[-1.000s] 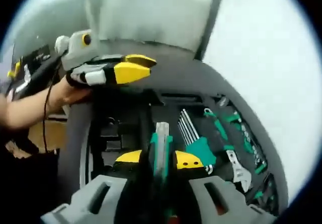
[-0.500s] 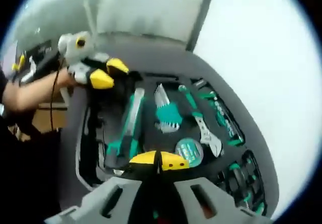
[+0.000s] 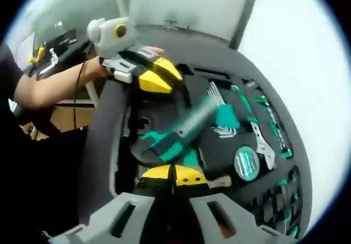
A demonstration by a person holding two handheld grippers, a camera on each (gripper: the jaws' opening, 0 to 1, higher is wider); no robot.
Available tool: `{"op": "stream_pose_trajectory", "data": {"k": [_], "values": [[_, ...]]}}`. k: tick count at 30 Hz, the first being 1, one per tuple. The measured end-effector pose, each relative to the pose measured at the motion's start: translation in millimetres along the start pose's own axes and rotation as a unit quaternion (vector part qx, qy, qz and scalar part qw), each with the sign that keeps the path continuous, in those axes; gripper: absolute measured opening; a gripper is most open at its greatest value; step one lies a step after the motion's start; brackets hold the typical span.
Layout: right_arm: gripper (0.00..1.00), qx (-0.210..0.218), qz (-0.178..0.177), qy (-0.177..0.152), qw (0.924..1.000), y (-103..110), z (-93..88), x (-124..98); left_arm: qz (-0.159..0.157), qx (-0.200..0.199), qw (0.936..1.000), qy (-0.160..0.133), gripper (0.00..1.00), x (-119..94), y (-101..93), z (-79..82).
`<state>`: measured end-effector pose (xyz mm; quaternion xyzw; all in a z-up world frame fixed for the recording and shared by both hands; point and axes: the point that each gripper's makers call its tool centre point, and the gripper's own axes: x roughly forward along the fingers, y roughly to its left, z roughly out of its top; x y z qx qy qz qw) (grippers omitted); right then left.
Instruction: Pick up the tools and put them into their designated positions in the toolbox.
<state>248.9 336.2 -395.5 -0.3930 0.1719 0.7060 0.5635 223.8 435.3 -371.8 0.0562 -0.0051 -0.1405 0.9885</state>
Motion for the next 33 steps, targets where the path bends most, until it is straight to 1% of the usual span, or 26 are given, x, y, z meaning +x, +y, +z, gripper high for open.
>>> {"op": "stream_pose_trajectory", "data": {"k": [1, 3, 4, 5, 7, 10, 11, 13, 14, 15, 16, 17, 18, 19, 20, 21, 22, 23, 24, 26, 27, 29, 30, 31, 32, 33], "values": [[0.00, -0.001, 0.006, -0.015, 0.9999, 0.2, 8.1, 2.3, 0.009, -0.018, 0.9996, -0.018, 0.16, -3.2, 12.2, 5.0], [0.00, 0.008, 0.015, -0.019, 0.9997, 4.5, 16.1, 5.1, 0.014, -0.037, 0.9983, -0.043, 0.16, -7.8, 19.4, 14.3], [0.00, 0.005, 0.016, -0.020, 0.9996, 8.4, 16.0, 7.4, 0.017, -0.040, 0.9979, -0.048, 0.16, -9.2, 22.0, 15.9], [0.00, -0.003, 0.016, -0.021, 0.9996, 10.8, 19.3, 10.5, 0.019, -0.042, 0.9977, -0.050, 0.16, -10.2, 28.4, 15.6], [0.00, -0.011, 0.023, -0.024, 0.9994, 18.8, 23.7, 16.8, 0.019, -0.042, 0.9978, -0.048, 0.16, -8.3, 31.8, 13.8], [0.00, -0.019, 0.027, -0.034, 0.9989, 28.2, 33.9, 26.9, 0.018, -0.035, 0.9984, -0.041, 0.16, -6.0, 31.0, 11.2], [0.00, -0.033, 0.031, -0.042, 0.9981, 32.8, 39.7, 32.1, 0.019, -0.035, 0.9984, -0.039, 0.16, -6.2, 32.9, 10.5], [0.02, -0.071, 0.031, -0.046, 0.9959, 35.8, 46.9, 38.2, 0.027, -0.034, 0.9981, -0.045, 0.16, -6.8, 26.2, 14.3], [0.03, -0.101, 0.036, -0.047, 0.9931, 39.2, 51.5, 42.6, 0.031, -0.034, 0.9978, -0.047, 0.16, -8.0, 28.5, 15.2], [0.05, -0.108, 0.040, -0.053, 0.9919, 41.1, 56.6, 44.6, 0.038, -0.034, 0.9972, -0.055, 0.16, -9.1, 27.9, 18.6], [0.06, -0.131, 0.069, -0.073, 0.9863, 51.9, 66.6, 45.3, 0.043, -0.034, 0.9968, -0.059, 0.16, -10.4, 29.8, 20.1], [0.06, -0.143, 0.088, -0.079, 0.9827, 57.9, 68.8, 43.3, 0.047, -0.033, 0.9963, -0.064, 0.16, -11.1, 28.5, 22.6], [0.08, -0.181, 0.119, -0.089, 0.9722, 62.6, 74.7, 35.3, 0.057, -0.028, 0.9955, -0.071, 0.17, -12.5, 30.5, 25.1], [0.11, -0.205, 0.131, -0.098, 0.9650, 61.8, 78.8, 30.4, 0.065, -0.025, 0.9948, -0.074, 0.17, -13.4, 34.1, 26.4], [0.14, -0.238, 0.135, -0.108, 0.9557, 51.7, 85.2, 24.6, 0.079, -0.021, 0.9935, -0.080, 0.17, -15.6, 40.2, 28.6], [0.18, -0.216, 0.129, -0.113, 0.9612, 36.2, 92.6, 21.7, 0.088, -0.022, 0.9923, -0.084, 0.17, -17.8, 43.9, 30.3], [0.18, -0.200, 0.127, -0.120, 0.9642, 31.7, 96.9, 21.8, 0.096, -0.029, 0.9905, -0.094, 0.18, -20.7, 50.9, 33.2], [0.18, -0.165, 0.130, -0.125, 0.9698, 20.0, 103.6, 24.1, 0.100, -0.036, 0.9887, -0.106, 0.18, -23.4, 53.2, 36.7], [0.20, -0.159, 0.134, -0.121, 0.9706, 14.9, 103.8, 26.6, 0.102, -0.045, 0.9866, -0.119, 0.19, -26.8, 58.5, 40.2], [0.28, -0.202, 0.147, -0.086, 0.9645, 8.5, 89.3, 36.0, 0.104, -0.050, 0.9850, -0.128, 0.26, -29.3, 62.2, 42.4], [0.29, -0.219, 0.164, -0.068, 0.9596, 8.8, 79.9, 38.5, 0.104, -0.051, 0.9849, -0.129, 0.29, -29.2, 62.5, 42.5], [0.28, -0.197, 0.197, -0.066, 0.9582, 14.5, 76.3, 36.6, 0.107, -0.050, 0.9847, -0.129, 0.28, -28.2, 60.9, 42.9], [0.30, -0.177, 0.202, -0.071, 0.9606, 12.4, 79.1, 37.5, 0.108, -0.047, 0.9850, -0.126, 0.28, -27.4, 60.1, 42.2], [0.31, -0.183, 0.194, -0.069, 0.9613, 7.3, 79.1, 41.1, 0.107, -0.047, 0.9853, -0.124, 0.28, -26.9, 59.1, 41.9], [0.30, -0.203, 0.177, -0.053, 0.9615, -7.1, 76.1, 49.1, 0.106, -0.047, 0.9855, -0.124, 0.28, -26.6, 58.1, 41.9], [0.29, -0.221, 0.180, -0.046, 0.9573, -11.2, 73.7, 52.4, 0.106, -0.048, 0.9852, -0.126, 0.28, -26.9, 57.4, 42.6]]}}
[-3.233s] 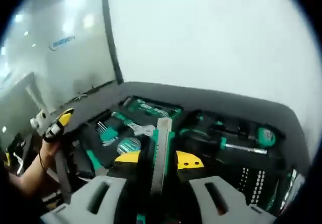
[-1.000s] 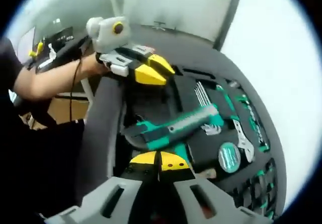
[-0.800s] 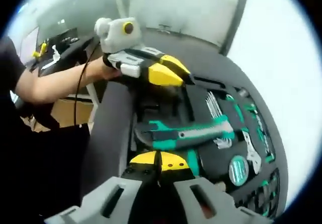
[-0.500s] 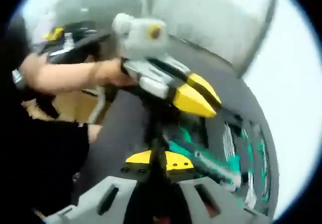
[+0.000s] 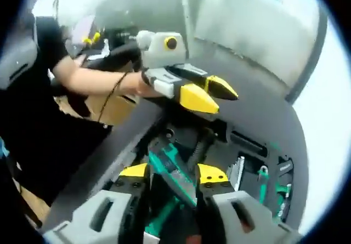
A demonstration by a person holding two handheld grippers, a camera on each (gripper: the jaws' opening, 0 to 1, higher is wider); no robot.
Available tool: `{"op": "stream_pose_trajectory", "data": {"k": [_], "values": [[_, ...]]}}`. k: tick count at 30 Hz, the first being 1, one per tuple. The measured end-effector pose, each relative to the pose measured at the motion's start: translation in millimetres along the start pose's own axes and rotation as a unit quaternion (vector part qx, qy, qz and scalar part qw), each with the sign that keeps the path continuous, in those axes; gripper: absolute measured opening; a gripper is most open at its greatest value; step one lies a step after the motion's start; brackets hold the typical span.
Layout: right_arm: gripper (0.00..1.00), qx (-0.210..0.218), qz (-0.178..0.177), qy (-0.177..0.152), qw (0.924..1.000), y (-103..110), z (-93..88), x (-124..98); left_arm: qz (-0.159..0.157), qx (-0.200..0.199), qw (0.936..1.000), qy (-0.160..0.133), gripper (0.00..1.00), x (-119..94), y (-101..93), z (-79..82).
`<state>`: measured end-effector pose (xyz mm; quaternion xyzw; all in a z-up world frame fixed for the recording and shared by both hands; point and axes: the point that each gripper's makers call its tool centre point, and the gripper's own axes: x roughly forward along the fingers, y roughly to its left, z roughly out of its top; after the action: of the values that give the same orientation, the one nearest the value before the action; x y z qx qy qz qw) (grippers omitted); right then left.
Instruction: Pick up the tools and put them into their designated positions in the toolbox.
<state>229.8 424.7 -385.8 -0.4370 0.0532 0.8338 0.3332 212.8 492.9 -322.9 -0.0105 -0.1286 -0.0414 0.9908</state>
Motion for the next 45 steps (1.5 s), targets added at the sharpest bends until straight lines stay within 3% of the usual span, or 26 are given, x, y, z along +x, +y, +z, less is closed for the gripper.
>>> {"op": "stream_pose_trajectory", "data": {"k": [3, 5, 7, 8, 11, 14, 17, 20, 26, 27, 28, 32, 33, 34, 35, 36, 37, 38, 39, 40, 41, 42, 45], "values": [[0.28, 0.014, 0.025, -0.006, 0.9996, 5.5, 0.5, 10.9, 0.004, -0.008, 0.9999, -0.006, 0.28, -0.9, -0.4, 2.7], [0.28, 0.005, 0.023, -0.001, 0.9997, 5.8, 3.1, 15.7, 0.009, -0.012, 0.9999, -0.008, 0.28, -1.1, 3.2, 3.2], [0.25, 0.021, 0.022, 0.002, 0.9995, 5.3, 5.7, 16.5, 0.013, -0.016, 0.9997, -0.012, 0.27, -2.1, 8.8, 4.5], [0.24, 0.044, 0.026, -0.012, 0.9986, 6.8, 10.9, 16.7, 0.015, -0.019, 0.9996, -0.015, 0.27, -1.6, 10.4, 5.6], [0.22, 0.093, 0.008, -0.021, 0.9954, 2.9, 16.1, 19.9, 0.027, -0.031, 0.9988, -0.028, 0.26, -3.4, 19.3, 9.8], [0.21, 0.120, 0.003, -0.034, 0.9921, 11.9, 24.7, 24.9, 0.060, -0.034, 0.9973, -0.026, 0.25, -7.4, 32.9, 8.5], [0.22, 0.150, -0.016, -0.037, 0.9879, 16.4, 31.4, 29.4, 0.058, -0.045, 0.9965, -0.040, 0.25, -9.2, 33.5, 13.5], [0.22, 0.193, -0.052, -0.032, 0.9793, 14.4, 36.6, 33.7, 0.060, -0.043, 0.9966, -0.036, 0.25, -9.3, 34.0, 11.6], [0.21, 0.204, -0.072, -0.018, 0.9760, 28.1, 46.5, 43.3, 0.061, -0.036, 0.9971, -0.029, 0.25, -6.1, 37.5, 8.2], [0.21, 0.237, -0.109, -0.010, 0.9654, 20.2, 45.3, 44.2, 0.061, -0.037, 0.9971, -0.029, 0.25, -4.9, 39.1, 8.2], [0.21, 0.249, -0.106, -0.010, 0.9625, 21.9, 46.8, 45.4, 0.062, -0.037, 0.9970, -0.029, 0.25, -4.4, 40.6, 8.1], [0.22, 0.328, -0.151, -0.006, 0.9325, 19.8, 44.5, 52.5, 0.061, -0.036, 0.9971, -0.029, 0.25, -4.9, 39.0, 8.3], [0.21, 0.342, -0.161, -0.015, 0.9256, 10.4, 47.0, 55.6, 0.061, -0.036, 0.9971, -0.028, 0.25, -4.6, 39.0, 8.0], [0.17, 0.352, -0.162, -0.011, 0.9218, 12.7, 47.1, 57.7, 0.058, -0.035, 0.9973, -0.026, 0.25, -4.6, 38.2, 7.5], [0.16, 0.345, -0.182, -0.013, 0.9209, 9.6, 47.2, 57.7, 0.056, -0.034, 0.9975, -0.026, 0.25, -4.6, 37.6, 7.5], [0.15, 0.331, -0.188, -0.010, 0.9247, 10.8, 48.1, 57.2, 0.052, -0.031, 0.9978, -0.025, 0.25, -4.3, 36.0, 7.5], [0.15, 0.282, -0.198, -0.015, 0.9388, 10.2, 51.6, 56.1, 0.049, -0.029, 0.9981, -0.025, 0.25, -5.0, 33.6, 7.7], [0.16, 0.253, -0.203, -0.013, 0.9460, 11.4, 52.1, 54.2, 0.042, -0.026, 0.9984, -0.026, 0.25, -5.1, 30.5, 8.2], [0.16, 0.259, -0.204, -0.011, 0.9440, 14.8, 50.0, 49.3, 0.037, -0.025, 0.9986, -0.027, 0.25, -5.0, 29.3, 9.1], [0.16, 0.275, -0.202, -0.032, 0.9395, 15.8, 53.4, 43.5, 0.033, -0.026, 0.9987, -0.028, 0.24, -4.8, 28.0, 9.7], [0.15, 0.301, -0.202, -0.055, 0.9303, 14.5, 55.7, 36.4, 0.027, -0.026, 0.9989, -0.028, 0.23, -5.5, 24.7, 10.0], [0.13, 0.334, -0.210, -0.080, 0.9153, 8.8, 54.9, 20.7, 0.025, -0.026, 0.9990, -0.027, 0.22, -5.9, 22.7, 10.0], [0.01, 0.362, -0.274, -0.120, 0.8831, -5.7, 42.4, -12.3, 0.018, -0.026, 0.9993, -0.020, 0.17, -4.1, 19.8, 7.8]]}}
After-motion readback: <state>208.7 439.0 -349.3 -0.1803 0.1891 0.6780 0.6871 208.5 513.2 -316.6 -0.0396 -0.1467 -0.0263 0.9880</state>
